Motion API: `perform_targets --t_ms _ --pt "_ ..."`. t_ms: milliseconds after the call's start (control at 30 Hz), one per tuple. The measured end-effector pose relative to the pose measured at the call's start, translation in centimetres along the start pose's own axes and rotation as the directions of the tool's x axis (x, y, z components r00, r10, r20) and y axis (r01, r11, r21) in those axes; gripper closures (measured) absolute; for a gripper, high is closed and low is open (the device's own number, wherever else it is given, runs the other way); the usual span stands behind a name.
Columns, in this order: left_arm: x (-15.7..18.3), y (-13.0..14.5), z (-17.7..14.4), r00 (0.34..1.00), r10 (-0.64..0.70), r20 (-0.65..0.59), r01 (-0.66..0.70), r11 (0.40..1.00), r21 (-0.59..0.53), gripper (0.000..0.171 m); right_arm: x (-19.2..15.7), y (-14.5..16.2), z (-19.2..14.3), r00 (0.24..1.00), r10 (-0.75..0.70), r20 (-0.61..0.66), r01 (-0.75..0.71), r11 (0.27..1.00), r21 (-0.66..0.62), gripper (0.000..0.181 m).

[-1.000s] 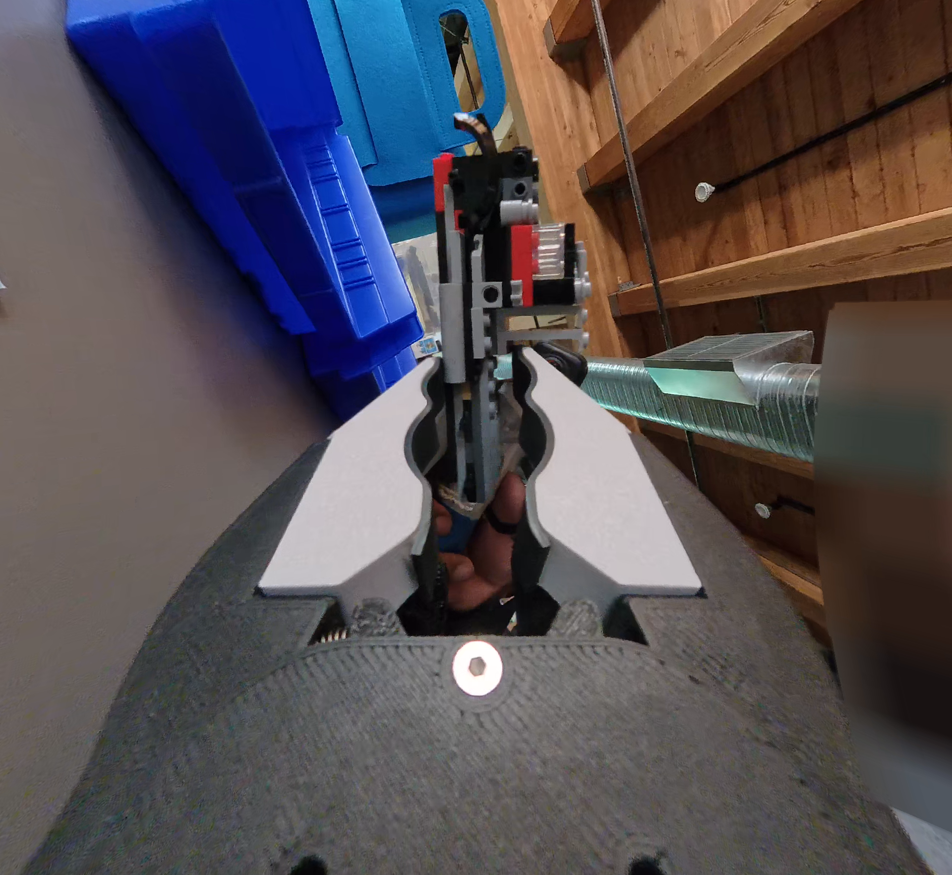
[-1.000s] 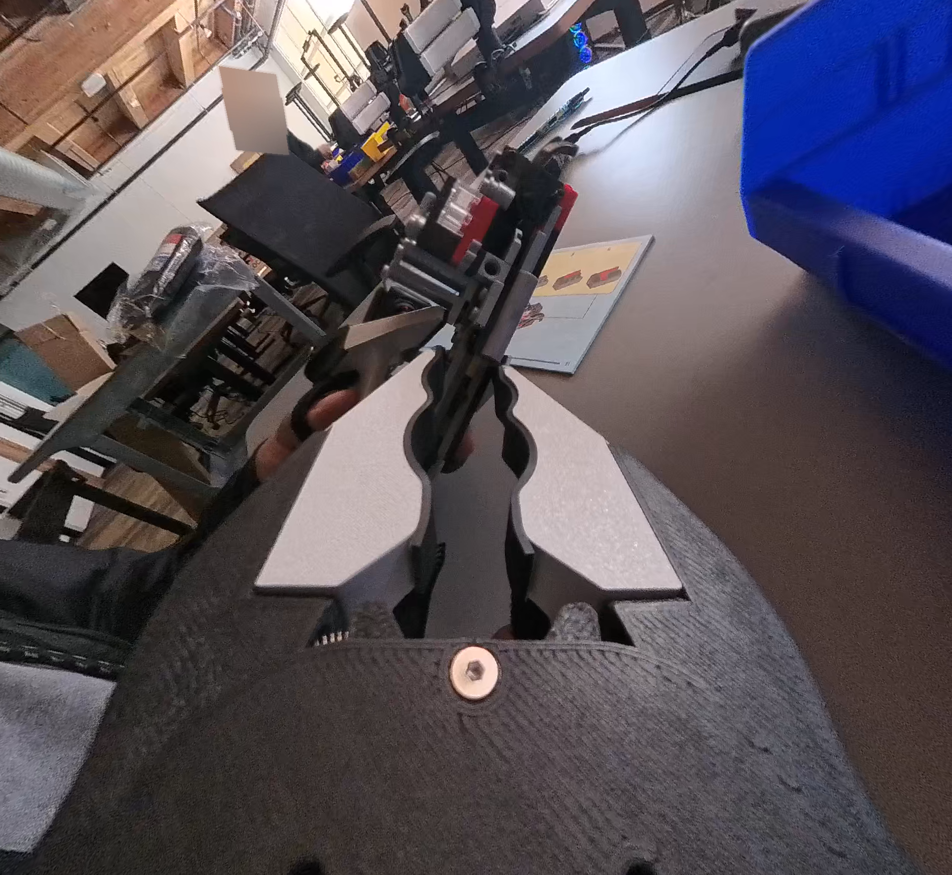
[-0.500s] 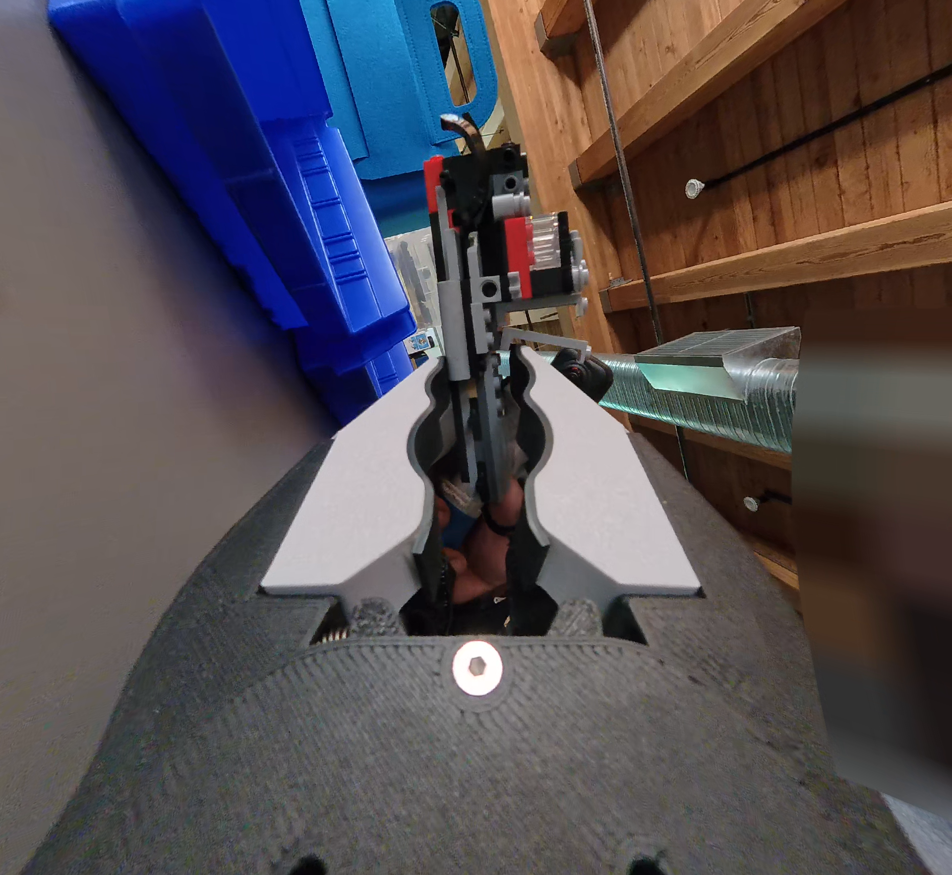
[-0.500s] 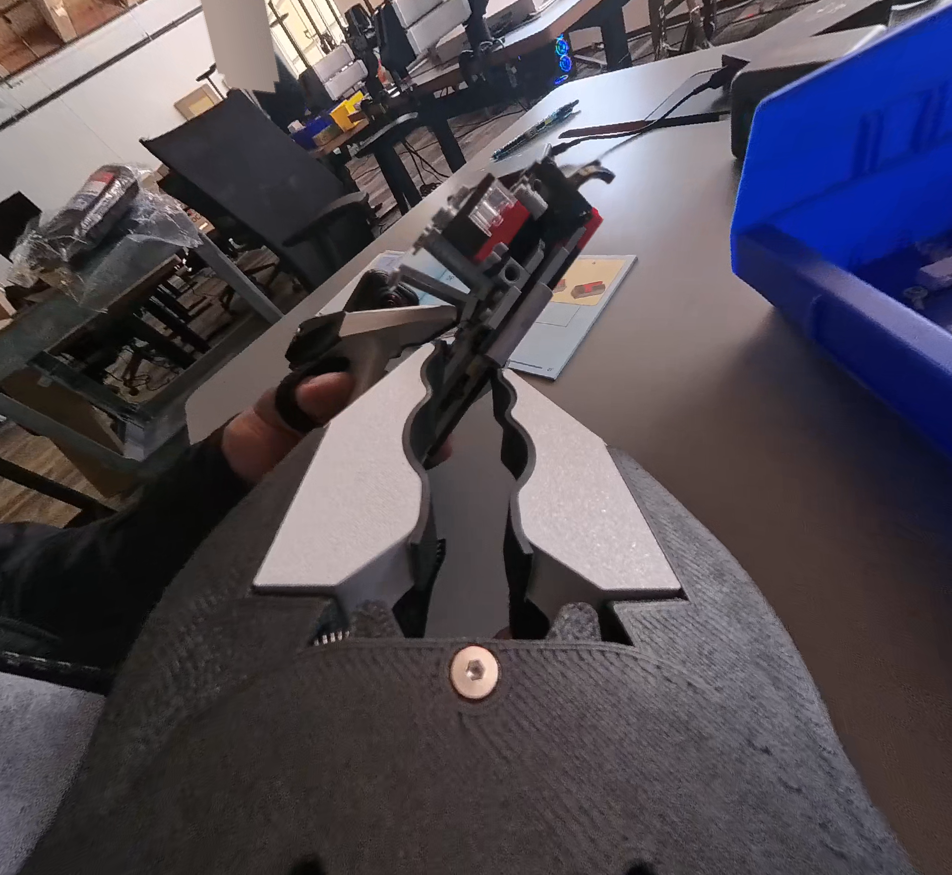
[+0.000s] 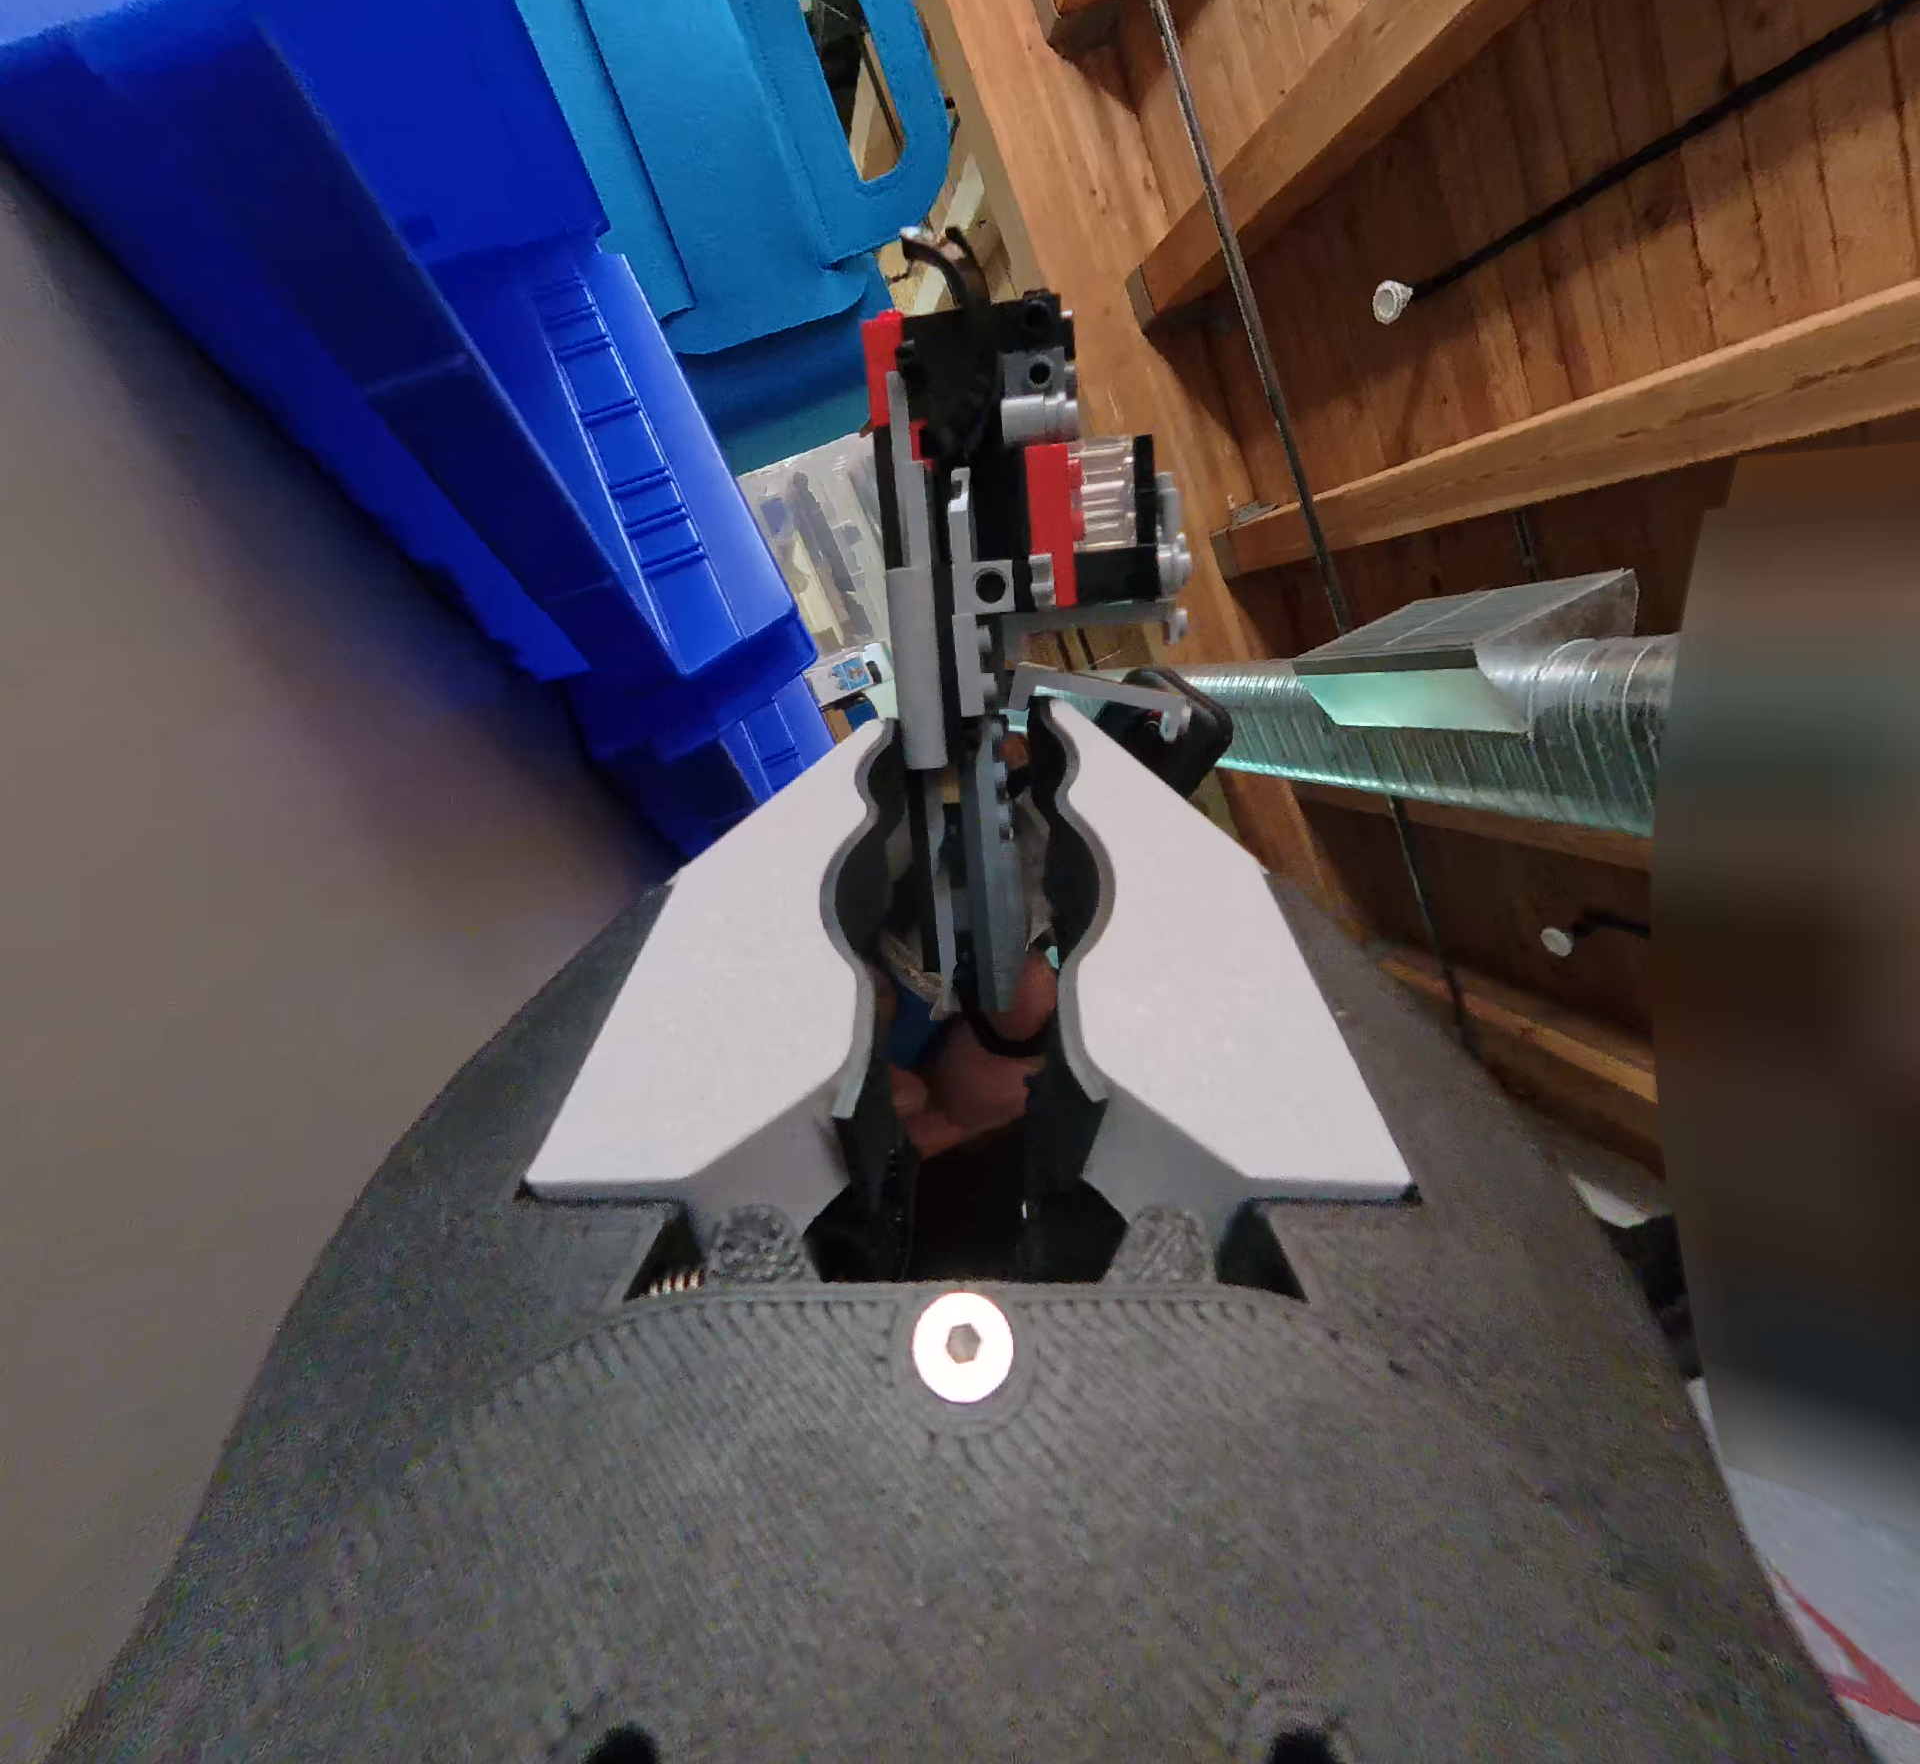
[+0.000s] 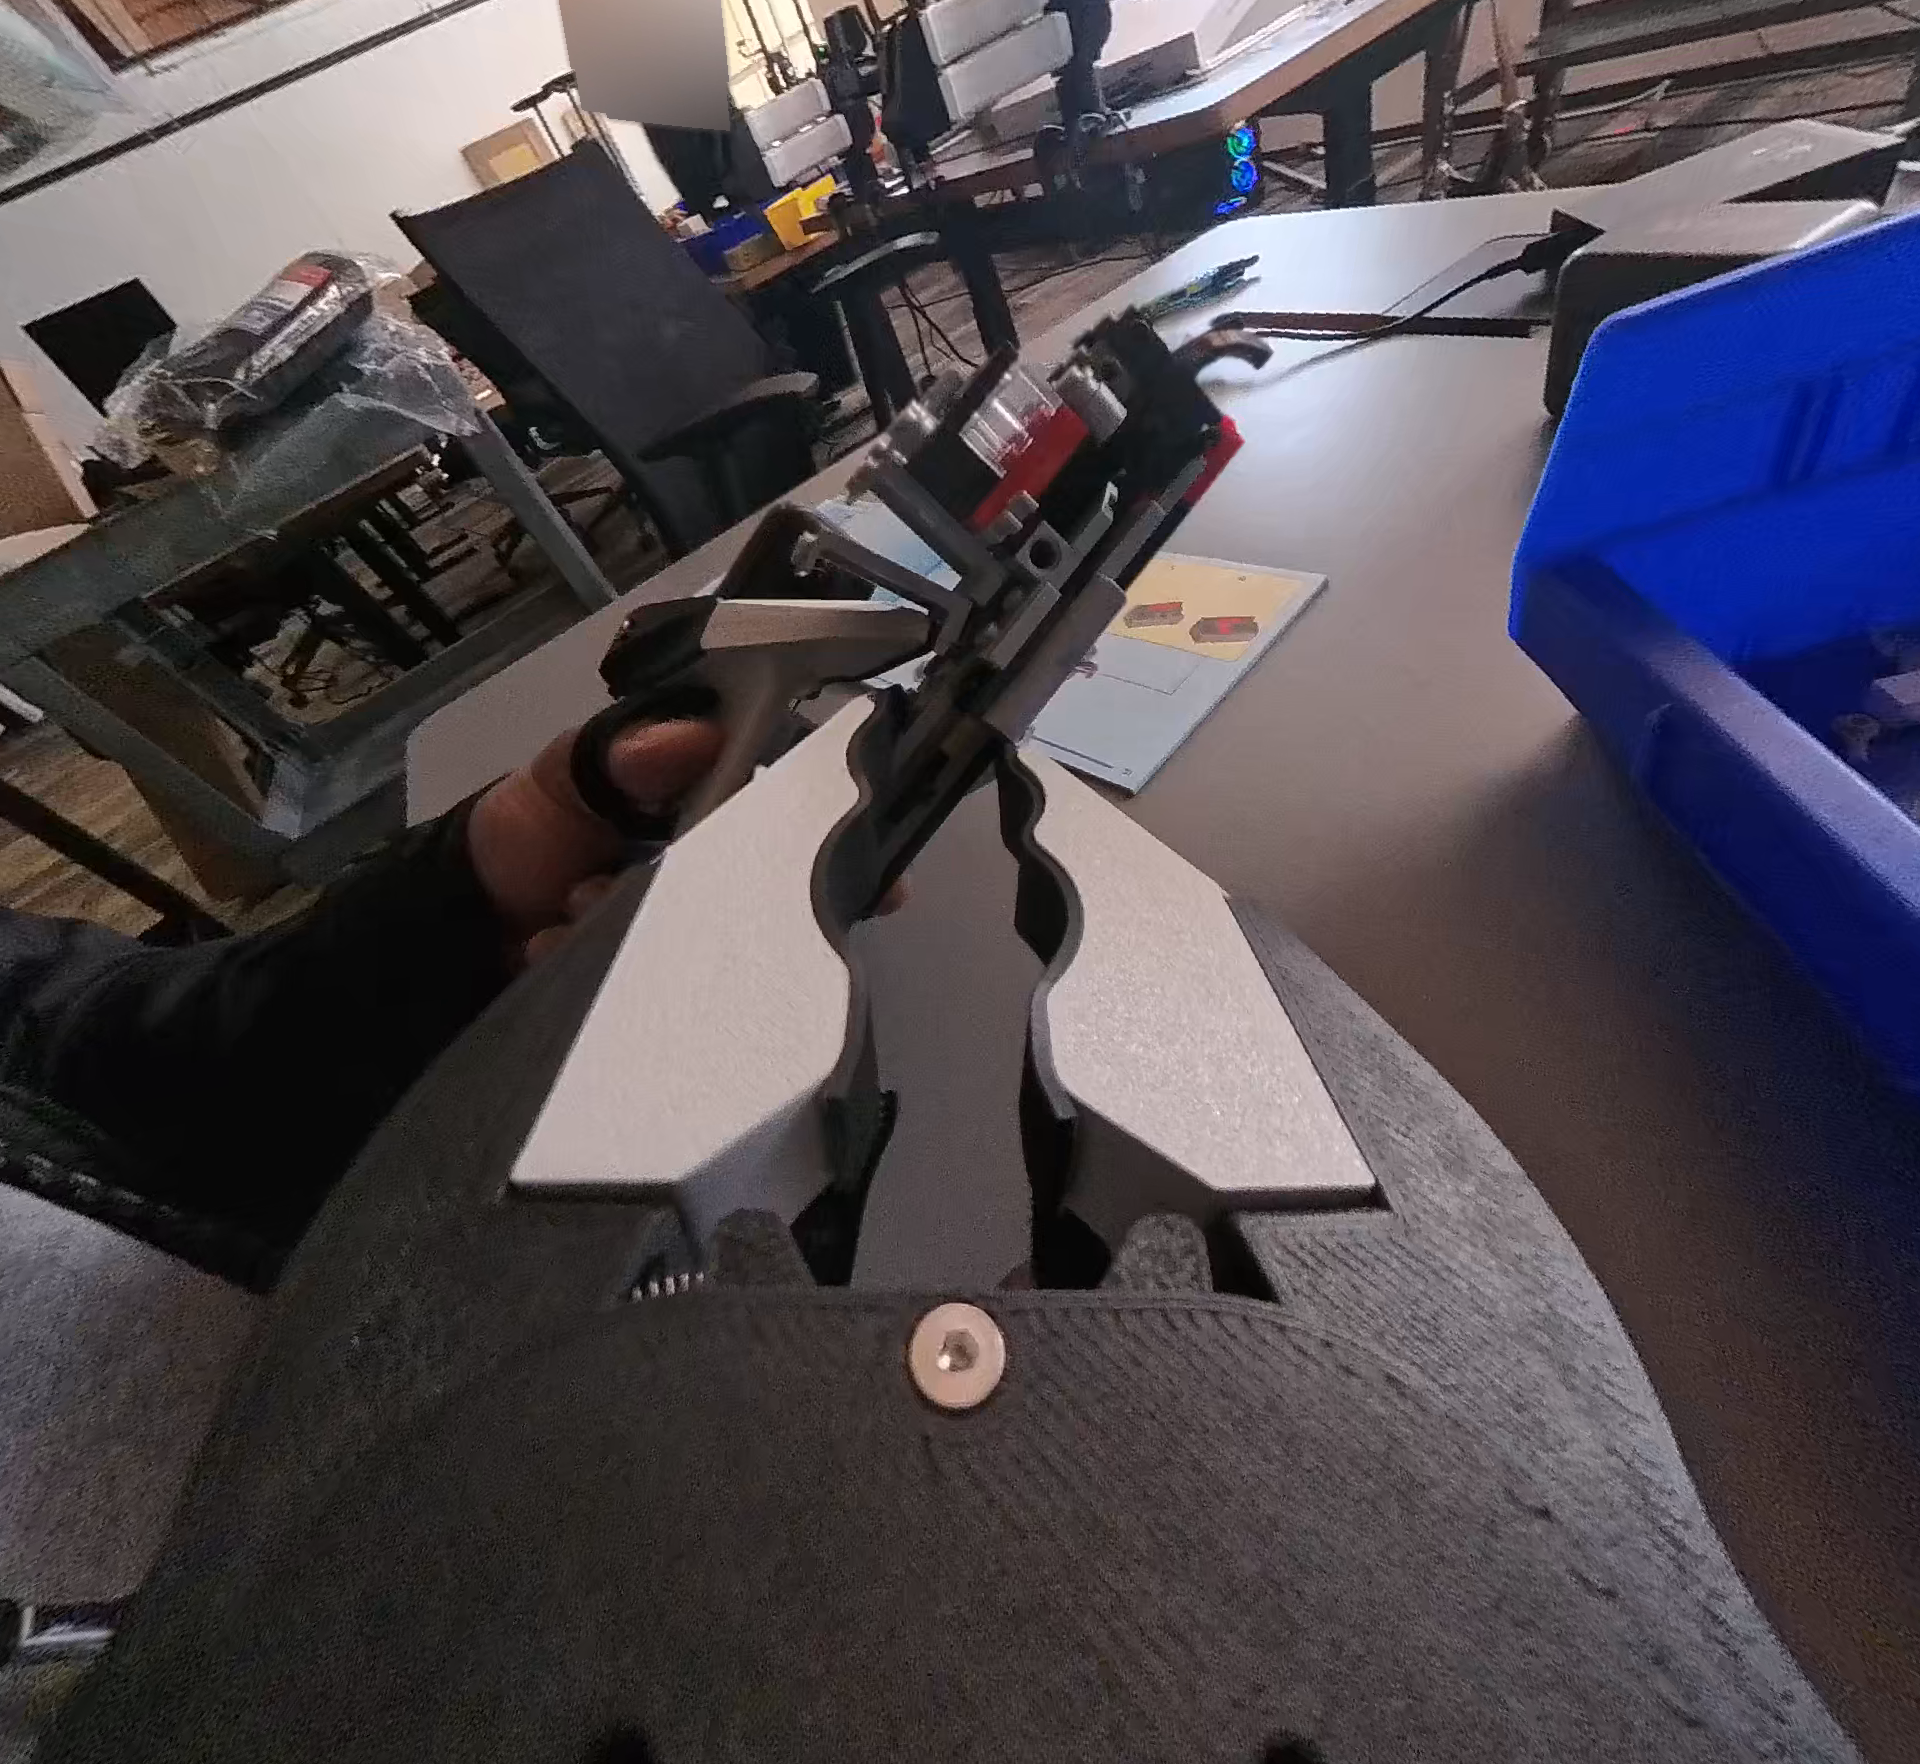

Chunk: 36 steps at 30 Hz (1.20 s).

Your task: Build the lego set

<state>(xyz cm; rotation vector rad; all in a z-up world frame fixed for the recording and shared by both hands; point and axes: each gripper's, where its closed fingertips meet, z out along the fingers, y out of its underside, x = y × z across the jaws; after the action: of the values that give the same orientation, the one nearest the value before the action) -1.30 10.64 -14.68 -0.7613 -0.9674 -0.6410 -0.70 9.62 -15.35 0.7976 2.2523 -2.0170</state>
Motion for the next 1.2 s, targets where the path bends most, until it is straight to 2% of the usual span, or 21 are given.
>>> perform_targets --t_ms 167,333,767,900,1067,1200 --pt "0.3 0.3 0.2 0.995 0.093 0.024 -0.092 0.995 -0.026 0.147 -0.4 -0.1 -0.4 0.998 0.007 0.064 -0.007 1.000 -0.007 0.157" --pt "0.5 0.5 0.4 0.987 0.159 0.036 -0.157 0.987 -0.043 0.151 -0.7 -0.6 -0.9 0.988 0.078 0.136 -0.081 0.997 0.015 0.155" --pt "-0.1 0.2 0.2 0.996 0.083 0.041 -0.082 0.996 -0.021 0.151 -0.2 -0.3 -0.5 0.988 0.092 0.124 -0.094 0.996 0.010 0.155" --pt "0.0 0.1 0.1 0.996 0.081 0.036 -0.081 0.997 -0.013 0.150 -0.2 -0.5 -0.4 0.975 0.161 0.155 -0.168 0.985 0.031 0.155" --pt "0.0 0.0 0.1 0.996 0.078 0.033 -0.078 0.997 -0.005 0.150 0.1 -1.3 -1.0 0.948 0.247 0.203 -0.266 0.961 0.075 0.147" --pt "0.0 0.2 0.2 0.995 0.096 0.040 -0.096 0.995 -0.017 0.150 0.2 -1.6 -1.4 0.954 0.215 0.207 -0.238 0.967 0.094 0.132"
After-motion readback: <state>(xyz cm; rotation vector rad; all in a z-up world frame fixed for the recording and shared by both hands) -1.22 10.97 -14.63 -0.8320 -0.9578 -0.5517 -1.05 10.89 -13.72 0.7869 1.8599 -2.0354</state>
